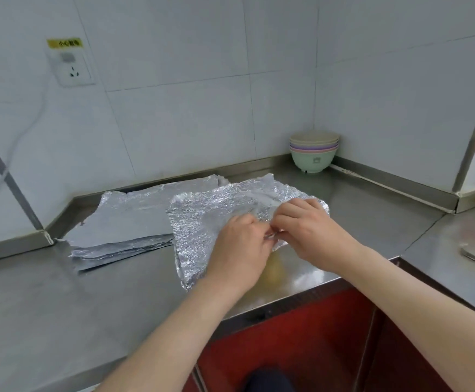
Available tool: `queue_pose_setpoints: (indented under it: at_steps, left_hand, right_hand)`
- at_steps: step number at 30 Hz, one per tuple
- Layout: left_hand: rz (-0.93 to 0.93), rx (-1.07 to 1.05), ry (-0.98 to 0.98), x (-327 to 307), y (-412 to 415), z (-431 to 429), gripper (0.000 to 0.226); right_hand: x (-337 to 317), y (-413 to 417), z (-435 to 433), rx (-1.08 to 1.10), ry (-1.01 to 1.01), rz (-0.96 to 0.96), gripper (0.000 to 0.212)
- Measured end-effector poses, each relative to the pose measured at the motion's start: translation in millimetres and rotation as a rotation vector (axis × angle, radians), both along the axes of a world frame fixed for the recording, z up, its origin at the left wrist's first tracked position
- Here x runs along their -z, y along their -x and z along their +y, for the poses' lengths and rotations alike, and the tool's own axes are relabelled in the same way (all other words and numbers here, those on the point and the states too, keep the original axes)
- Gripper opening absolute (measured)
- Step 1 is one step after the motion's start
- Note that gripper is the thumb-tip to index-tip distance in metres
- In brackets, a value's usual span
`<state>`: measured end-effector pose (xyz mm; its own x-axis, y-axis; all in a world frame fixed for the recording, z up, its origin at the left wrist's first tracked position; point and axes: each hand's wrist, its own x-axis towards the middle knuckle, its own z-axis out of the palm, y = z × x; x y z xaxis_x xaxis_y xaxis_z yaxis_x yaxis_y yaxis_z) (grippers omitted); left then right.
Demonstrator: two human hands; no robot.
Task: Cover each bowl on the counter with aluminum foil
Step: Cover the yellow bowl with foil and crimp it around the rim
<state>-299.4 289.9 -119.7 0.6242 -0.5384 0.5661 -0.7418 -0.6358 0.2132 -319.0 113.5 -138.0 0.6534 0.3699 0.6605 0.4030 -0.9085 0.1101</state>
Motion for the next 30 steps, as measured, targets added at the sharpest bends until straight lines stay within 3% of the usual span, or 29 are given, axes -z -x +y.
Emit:
queue_pose_setpoints:
  at_steps: [5, 9, 14, 21, 26, 30]
  left_hand:
    - [0.222, 0.123, 0.043, -26, -18, 37, 0.011]
    - [0.294, 0.201, 0.018, -22, -27, 43, 0.007]
    - [0.216, 0.241, 0.147, -3, -32, 43, 0.008]
    - [0.056, 0.275, 0.162, 11, -40, 46, 0.011]
    - [-0.148, 0.309, 0.148, 22, -44, 47, 0.023]
    - [-0.323, 0.343, 0.141, 31, -48, 47, 0.016]
  right_hand:
    - [-9, 8, 2, 0.056, -0.216, 0.159, 0.029]
    - [-20, 7, 16, -0.075, -0.332, 0.205, 0.021]
    - [-12, 2, 27, -0.087, -0.293, 0.231, 0.02]
    - [-3, -2, 29, -0.058, -0.131, 0.074, 0.012]
    - [3, -1, 30, -0.075, -0.089, 0.001, 0.007]
    - [5, -3, 30, -0.07, -0.077, -0.01, 0.002]
